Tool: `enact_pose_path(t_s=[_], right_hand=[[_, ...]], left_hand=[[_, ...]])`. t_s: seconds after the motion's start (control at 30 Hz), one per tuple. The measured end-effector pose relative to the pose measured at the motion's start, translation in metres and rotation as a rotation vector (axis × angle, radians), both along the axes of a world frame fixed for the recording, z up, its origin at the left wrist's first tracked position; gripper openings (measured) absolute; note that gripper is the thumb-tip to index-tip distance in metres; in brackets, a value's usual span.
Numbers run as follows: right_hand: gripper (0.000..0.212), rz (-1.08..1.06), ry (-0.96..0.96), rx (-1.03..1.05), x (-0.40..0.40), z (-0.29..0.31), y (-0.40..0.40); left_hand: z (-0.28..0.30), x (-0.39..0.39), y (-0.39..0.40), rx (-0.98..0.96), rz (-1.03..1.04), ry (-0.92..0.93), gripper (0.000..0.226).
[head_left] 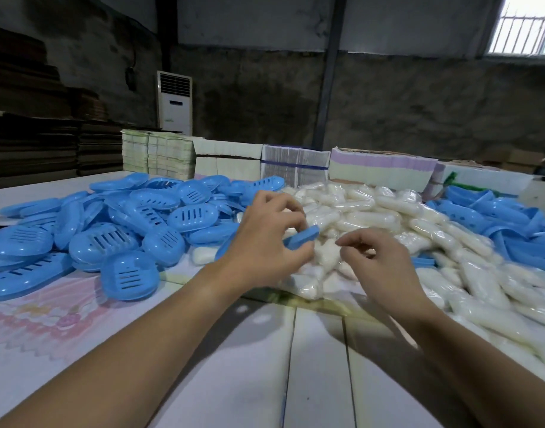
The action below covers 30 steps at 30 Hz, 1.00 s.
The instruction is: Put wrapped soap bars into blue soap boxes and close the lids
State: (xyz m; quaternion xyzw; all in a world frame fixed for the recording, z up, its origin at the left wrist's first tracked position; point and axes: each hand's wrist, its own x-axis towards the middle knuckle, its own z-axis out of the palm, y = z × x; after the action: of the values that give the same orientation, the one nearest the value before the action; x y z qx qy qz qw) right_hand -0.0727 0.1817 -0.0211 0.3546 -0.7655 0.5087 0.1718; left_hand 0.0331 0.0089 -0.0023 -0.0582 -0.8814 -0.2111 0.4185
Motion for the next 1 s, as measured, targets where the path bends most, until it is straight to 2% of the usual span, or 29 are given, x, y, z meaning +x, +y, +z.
enact_pose_path(t_s=[0.17, 0.27, 0.4, 0.5, 0.57, 0.63, 0.73, 0.8, 0.87, 1.0], right_hand=[[0.02, -0.104, -0.019, -0.062, -0.013, 0.014, 0.015], [0.016, -0.149, -0.057, -0.009, -0.019, 0.018, 0.021], [0.012, -0.241, 0.001, 0.186, -0.026, 0.023, 0.03], [0.008, -0.293, -0.006, 0.41, -0.035, 0.023, 0.036], [0.016, -0.347, -0.011, 0.552, -0.042, 0.02, 0.04], [0.032, -0.415, 0.002, 0.631, -0.047, 0.018, 0.041], [0.054, -0.472, 0.023, 0.713, -0.054, 0.014, 0.038], [0.059, -0.48, 0.068, 0.782, -0.056, 0.01, 0.031], [0.057, -0.487, 0.139, 0.83, -0.056, 0.005, 0.025], [0.041, -0.626, 0.326, 0.815, -0.058, 0.0, 0.019]], left_hand=[[-0.022, -0.004, 0.039, -0.129, -0.272, -0.326, 0.01], [-0.027, -0.006, 0.039, -0.267, -0.323, -0.49, 0.036], [-0.012, -0.001, 0.015, -0.174, -0.314, -0.444, 0.047], [-0.008, 0.001, -0.002, -0.242, -0.207, -0.552, 0.057], [-0.008, 0.0, -0.005, -0.245, -0.173, -0.615, 0.058], [-0.01, -0.002, -0.003, -0.166, -0.187, -0.604, 0.058], [-0.016, -0.006, 0.004, -0.141, -0.254, -0.578, 0.042], [-0.021, -0.008, 0.009, -0.171, -0.308, -0.577, 0.025], [-0.023, -0.008, 0.01, -0.183, -0.34, -0.572, 0.016], [-0.019, -0.008, 0.012, -0.185, -0.329, -0.562, 0.028]])
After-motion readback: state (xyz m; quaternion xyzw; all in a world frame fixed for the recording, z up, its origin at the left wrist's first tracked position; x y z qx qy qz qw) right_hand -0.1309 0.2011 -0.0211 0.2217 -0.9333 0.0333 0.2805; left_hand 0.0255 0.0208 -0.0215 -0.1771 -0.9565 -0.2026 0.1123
